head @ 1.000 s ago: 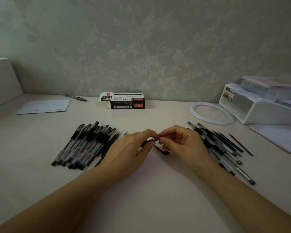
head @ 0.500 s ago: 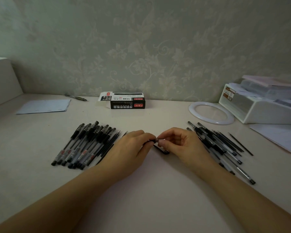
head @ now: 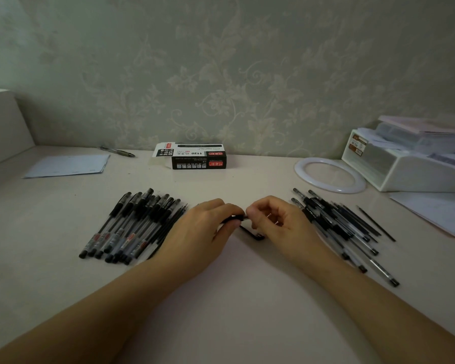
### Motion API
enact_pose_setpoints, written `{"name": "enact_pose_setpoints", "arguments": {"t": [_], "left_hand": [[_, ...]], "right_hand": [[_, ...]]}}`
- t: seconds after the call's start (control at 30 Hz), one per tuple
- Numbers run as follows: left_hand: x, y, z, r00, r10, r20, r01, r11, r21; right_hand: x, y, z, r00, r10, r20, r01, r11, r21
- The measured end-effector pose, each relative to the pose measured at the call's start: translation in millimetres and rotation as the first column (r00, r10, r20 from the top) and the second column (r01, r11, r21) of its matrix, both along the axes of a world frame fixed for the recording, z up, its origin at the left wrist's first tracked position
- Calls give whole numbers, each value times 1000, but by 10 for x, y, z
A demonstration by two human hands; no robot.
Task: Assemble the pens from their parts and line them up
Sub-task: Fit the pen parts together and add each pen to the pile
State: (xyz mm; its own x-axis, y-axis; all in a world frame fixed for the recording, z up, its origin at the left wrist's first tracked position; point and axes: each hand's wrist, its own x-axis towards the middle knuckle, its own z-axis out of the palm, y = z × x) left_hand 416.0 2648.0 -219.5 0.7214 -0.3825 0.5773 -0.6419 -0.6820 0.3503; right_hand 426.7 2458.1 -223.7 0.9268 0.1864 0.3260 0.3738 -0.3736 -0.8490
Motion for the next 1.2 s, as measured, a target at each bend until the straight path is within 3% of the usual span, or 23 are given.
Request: {"name": "enact_pose_setpoints", "arguments": {"t": [1.2], "left_hand": [[-15,-15,17,999,-41,27,43,996,-77]], "right_hand": [[-12,11,12,995,96,36,-97,995,17]]}}
